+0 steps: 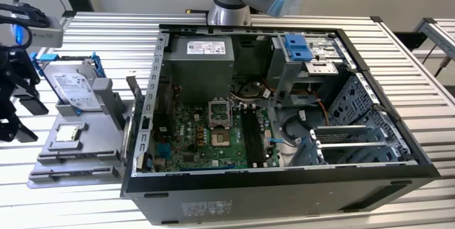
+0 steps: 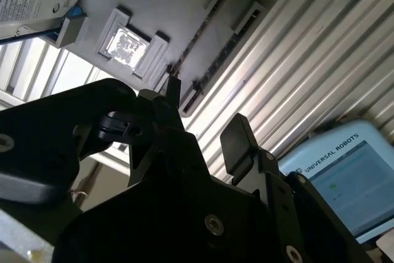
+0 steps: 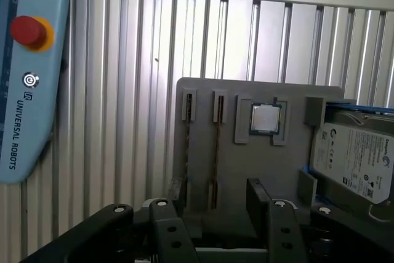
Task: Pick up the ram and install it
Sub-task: 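Pick up the ram and move it above insertion slot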
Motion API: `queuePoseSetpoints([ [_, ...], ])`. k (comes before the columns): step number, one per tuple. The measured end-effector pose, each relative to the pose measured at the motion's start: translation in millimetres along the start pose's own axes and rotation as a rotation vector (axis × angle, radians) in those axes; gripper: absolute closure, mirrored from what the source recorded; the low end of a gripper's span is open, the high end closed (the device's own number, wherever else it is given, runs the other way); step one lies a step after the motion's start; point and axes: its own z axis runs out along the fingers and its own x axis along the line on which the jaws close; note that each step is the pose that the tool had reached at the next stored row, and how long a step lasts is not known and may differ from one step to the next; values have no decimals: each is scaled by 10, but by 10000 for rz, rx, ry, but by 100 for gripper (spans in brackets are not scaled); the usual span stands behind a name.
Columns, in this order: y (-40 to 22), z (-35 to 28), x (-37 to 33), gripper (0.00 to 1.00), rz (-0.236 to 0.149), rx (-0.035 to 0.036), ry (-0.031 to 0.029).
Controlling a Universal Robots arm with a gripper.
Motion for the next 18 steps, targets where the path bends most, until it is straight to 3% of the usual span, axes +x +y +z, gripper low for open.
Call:
queuePoseSetpoints([
  [7,0,61,1,100,0,-1,1],
  [18,1,88,3,100,-1,-1,1],
])
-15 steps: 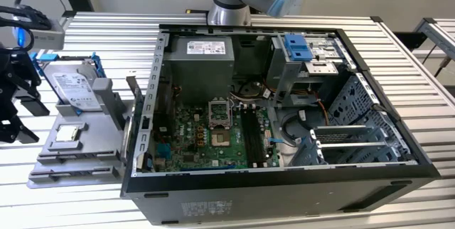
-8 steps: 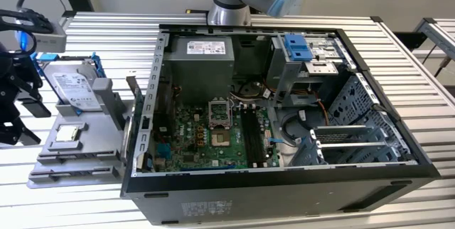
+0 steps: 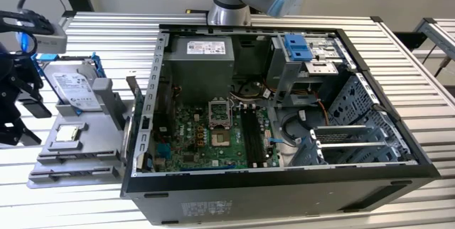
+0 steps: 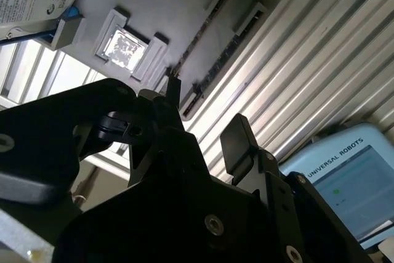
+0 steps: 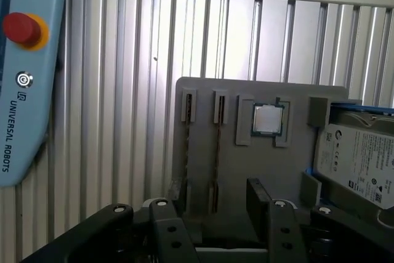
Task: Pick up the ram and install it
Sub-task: 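Pick up the ram and move it above insertion slot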
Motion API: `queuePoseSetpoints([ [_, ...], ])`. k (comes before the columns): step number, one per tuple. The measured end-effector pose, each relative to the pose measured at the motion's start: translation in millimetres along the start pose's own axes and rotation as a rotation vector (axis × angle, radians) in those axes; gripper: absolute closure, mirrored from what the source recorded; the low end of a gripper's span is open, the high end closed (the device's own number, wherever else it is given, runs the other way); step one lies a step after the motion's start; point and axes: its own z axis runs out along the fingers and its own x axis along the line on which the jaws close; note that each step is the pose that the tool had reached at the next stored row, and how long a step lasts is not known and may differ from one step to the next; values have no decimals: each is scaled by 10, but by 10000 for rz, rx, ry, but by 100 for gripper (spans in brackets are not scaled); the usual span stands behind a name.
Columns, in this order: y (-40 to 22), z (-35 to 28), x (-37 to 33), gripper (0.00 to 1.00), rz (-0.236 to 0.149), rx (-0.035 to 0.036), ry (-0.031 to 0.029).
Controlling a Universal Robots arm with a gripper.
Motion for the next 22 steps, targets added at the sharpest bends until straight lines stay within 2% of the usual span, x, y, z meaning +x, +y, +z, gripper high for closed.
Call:
queuePoseSetpoints([
  [14,1,99,-1,100,0,15,3],
  [22,2,197,2,100,-1,34,3],
])
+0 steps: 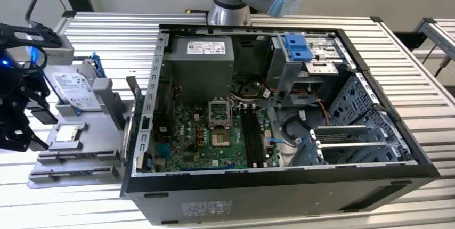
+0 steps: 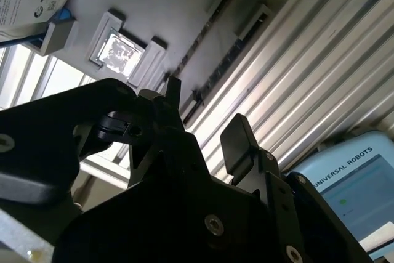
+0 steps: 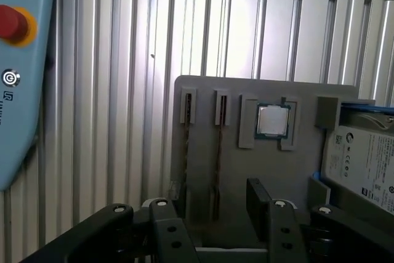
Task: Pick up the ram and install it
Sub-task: 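Pick up the ram and move it above insertion slot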
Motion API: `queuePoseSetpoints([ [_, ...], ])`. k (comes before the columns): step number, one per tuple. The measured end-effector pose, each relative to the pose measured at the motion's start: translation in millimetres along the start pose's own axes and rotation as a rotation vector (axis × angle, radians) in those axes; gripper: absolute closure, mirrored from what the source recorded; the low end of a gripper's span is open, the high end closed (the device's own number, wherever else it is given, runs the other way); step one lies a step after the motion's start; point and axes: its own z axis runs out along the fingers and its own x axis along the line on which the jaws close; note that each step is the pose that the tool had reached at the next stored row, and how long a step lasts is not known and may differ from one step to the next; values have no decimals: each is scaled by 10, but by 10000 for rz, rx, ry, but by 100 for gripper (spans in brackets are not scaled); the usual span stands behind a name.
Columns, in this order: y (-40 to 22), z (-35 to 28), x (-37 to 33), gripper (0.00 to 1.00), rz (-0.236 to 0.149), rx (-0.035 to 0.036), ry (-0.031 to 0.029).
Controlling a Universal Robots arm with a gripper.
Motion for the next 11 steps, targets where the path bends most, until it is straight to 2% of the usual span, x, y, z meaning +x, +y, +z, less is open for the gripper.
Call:
queuePoseSetpoints([
  [11,7,142,95,100,0,1,0],
])
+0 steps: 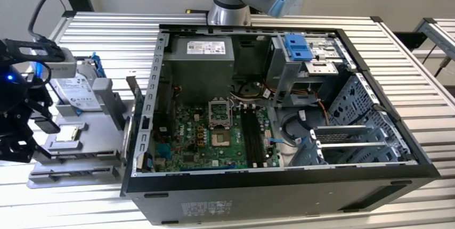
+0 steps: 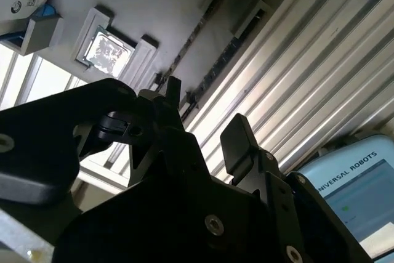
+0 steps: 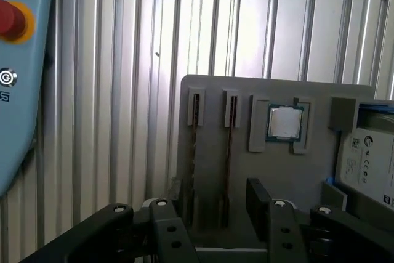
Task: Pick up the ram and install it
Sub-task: 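Pick up the ram and move it above insertion slot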
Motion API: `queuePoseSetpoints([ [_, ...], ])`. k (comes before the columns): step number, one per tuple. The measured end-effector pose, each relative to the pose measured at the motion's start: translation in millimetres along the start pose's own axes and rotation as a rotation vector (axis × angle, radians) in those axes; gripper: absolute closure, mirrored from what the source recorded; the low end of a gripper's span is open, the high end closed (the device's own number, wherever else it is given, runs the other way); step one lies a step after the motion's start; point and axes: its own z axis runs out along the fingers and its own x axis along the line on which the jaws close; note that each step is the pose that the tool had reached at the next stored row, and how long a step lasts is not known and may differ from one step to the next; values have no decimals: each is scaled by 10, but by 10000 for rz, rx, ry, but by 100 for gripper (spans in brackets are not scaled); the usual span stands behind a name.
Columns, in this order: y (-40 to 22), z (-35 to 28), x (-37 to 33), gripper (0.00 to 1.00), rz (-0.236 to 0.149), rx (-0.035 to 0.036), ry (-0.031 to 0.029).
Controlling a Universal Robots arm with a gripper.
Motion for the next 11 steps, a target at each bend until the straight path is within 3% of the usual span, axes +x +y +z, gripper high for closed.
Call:
queuePoseSetpoints([
  [11,1,29,7,100,0,-1,2],
])
